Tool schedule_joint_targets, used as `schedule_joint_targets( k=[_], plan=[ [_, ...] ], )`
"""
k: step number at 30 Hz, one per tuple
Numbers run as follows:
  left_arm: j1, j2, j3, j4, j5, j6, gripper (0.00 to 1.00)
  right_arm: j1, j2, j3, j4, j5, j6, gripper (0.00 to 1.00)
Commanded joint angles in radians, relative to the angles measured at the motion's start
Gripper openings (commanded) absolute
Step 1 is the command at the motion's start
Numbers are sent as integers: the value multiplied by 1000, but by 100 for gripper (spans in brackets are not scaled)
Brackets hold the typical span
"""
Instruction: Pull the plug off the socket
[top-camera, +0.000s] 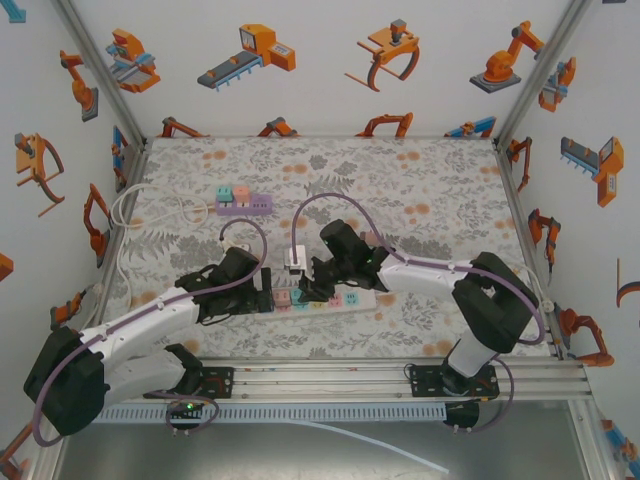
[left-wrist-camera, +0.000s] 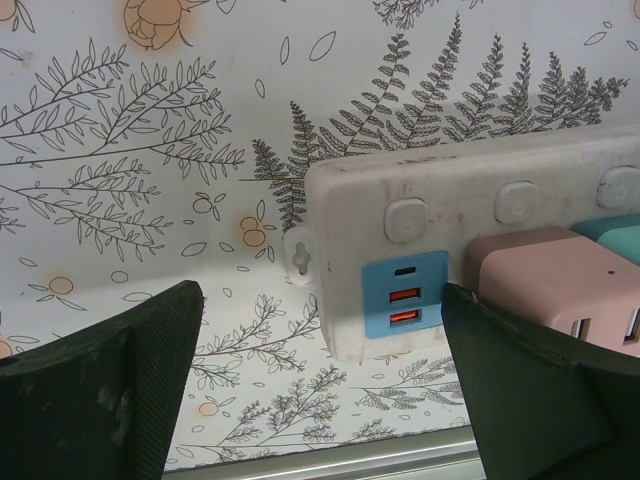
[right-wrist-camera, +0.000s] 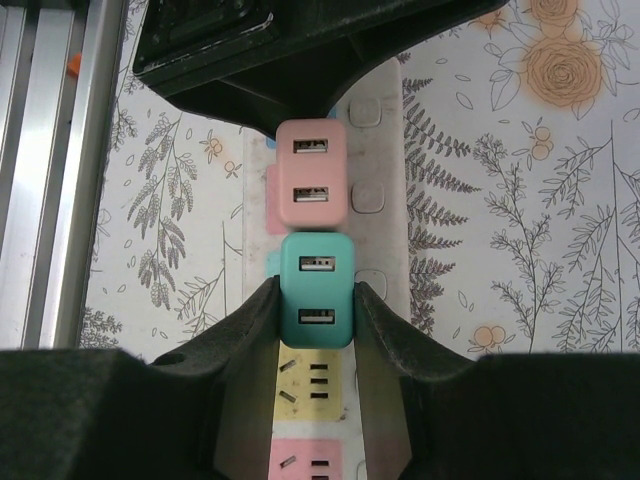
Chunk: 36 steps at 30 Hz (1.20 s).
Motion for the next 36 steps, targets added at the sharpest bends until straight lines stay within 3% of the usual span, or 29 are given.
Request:
schedule_joint_targets(
  k=[1, 16, 22, 30, 36],
  plan=[
    [-2, 26, -11, -109, -65, 28, 94, -13, -74, 5, 118, -37, 30, 18],
    [-4, 22, -4, -114, -76, 23, 93, -36, -136, -48, 191, -24, 75, 16],
    [-6, -55, 13, -102, -61, 41, 95, -60, -177, -73, 272, 32, 182, 16],
    [-5, -180, 66, -102, -42, 88, 100, -108, -244, -100, 362, 351, 449, 17],
    [-7, -276, 91, -55, 78, 176, 98, -189, -289, -126, 394, 548, 697, 15]
  ],
)
